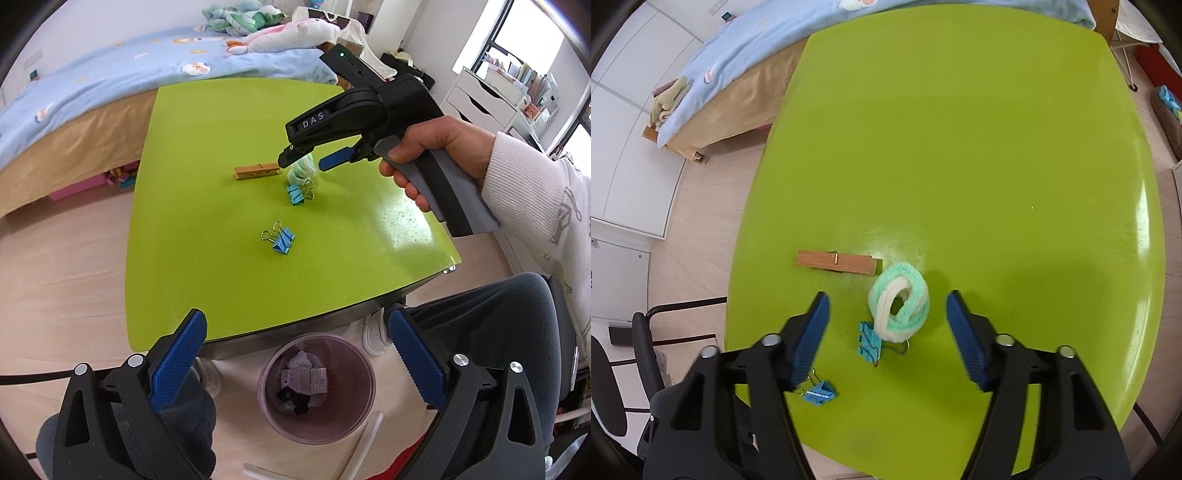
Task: Collect trash
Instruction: 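Grasp the green-and-white scrunchie on the table with the right gripper, then grasp a blue binder clip with the left gripper while the right gripper holds the scrunchie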
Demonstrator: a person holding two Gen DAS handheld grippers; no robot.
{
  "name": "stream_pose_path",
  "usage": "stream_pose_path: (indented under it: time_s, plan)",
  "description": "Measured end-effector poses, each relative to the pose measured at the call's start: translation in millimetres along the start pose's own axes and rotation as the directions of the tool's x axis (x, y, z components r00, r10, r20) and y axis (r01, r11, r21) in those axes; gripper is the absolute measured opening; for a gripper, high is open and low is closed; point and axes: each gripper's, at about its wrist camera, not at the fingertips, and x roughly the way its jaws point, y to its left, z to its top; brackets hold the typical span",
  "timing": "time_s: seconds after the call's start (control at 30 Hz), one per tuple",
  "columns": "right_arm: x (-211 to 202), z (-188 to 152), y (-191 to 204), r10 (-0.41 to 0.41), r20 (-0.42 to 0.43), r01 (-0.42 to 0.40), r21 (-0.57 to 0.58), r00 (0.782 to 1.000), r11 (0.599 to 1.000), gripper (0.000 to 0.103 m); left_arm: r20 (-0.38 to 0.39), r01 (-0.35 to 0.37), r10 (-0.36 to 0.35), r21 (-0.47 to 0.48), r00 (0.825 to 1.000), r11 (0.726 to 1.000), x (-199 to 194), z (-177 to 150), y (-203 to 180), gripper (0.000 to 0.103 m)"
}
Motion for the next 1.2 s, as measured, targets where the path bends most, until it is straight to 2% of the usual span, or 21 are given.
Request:
stream_pose_path:
  time_s: [0.07,0.13,0.57,0.77,1.2]
  plan:
    - [2,0,-2,-0.001,0.001,0.001,0.002,1.000,1.000,0.049,-0.004,0.001,-0.001,0.000,1.000,1.000,2,1,0,0.095]
    - [2,0,-2,-0.010,0.010,0.010,-0.001,1.000,1.000,0.030,-0.007,0.002,-0.002,0.001,1.000,1.000,3,2,0,0.095]
    - [-34,-16,-13,-0.014,0.098,0.014,0.002,0.995,1.000,0.027,-0.004,-0.002,0.002,0.046,1.000,0.999,18,20,-6,0.095]
    - [-46,-29,-10,-0.047,0.104,0.050,-0.028,0.993,0.998,0.027,-0.019,-0.013,0.014,0.075,1.000,0.997,33,39,-5,0.095]
    - [-66,-51,-22,-0.077,0.121,0.083,-0.042,0.990,0.996,0.027,-0.156,-0.026,0.047,0.132,0.987,0.991,94,72,6,0.095]
